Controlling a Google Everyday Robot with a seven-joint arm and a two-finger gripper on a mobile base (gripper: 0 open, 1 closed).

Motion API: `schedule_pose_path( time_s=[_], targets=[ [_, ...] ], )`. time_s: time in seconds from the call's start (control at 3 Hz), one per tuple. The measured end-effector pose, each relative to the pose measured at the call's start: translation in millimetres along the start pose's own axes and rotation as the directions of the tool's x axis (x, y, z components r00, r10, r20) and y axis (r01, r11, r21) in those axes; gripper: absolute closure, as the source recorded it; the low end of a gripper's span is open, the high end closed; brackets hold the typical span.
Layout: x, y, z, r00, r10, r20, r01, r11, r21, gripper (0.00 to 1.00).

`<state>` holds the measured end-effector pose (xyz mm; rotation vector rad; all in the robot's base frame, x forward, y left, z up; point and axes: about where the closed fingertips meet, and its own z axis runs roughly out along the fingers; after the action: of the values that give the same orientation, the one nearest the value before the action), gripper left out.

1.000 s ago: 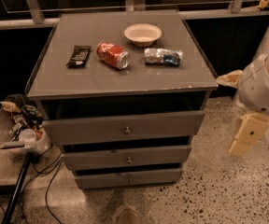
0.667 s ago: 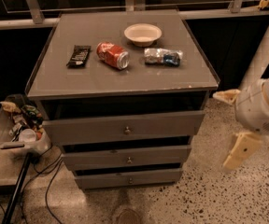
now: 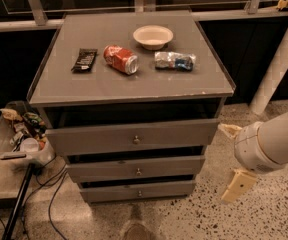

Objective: Open middle drawer

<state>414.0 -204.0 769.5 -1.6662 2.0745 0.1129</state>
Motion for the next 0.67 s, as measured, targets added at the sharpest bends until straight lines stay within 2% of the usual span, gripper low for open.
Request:
schedule_pose_path(
  time_s=[0.33,0.67],
  targets=[
    [11,2,28,1.000,0.024,-0.015,-0.025,0.9992,-0.032,0.00],
    [26,4,70,0.999,0.031,-0.006,-0.032,0.9952,-0.093,0.00]
  ],
)
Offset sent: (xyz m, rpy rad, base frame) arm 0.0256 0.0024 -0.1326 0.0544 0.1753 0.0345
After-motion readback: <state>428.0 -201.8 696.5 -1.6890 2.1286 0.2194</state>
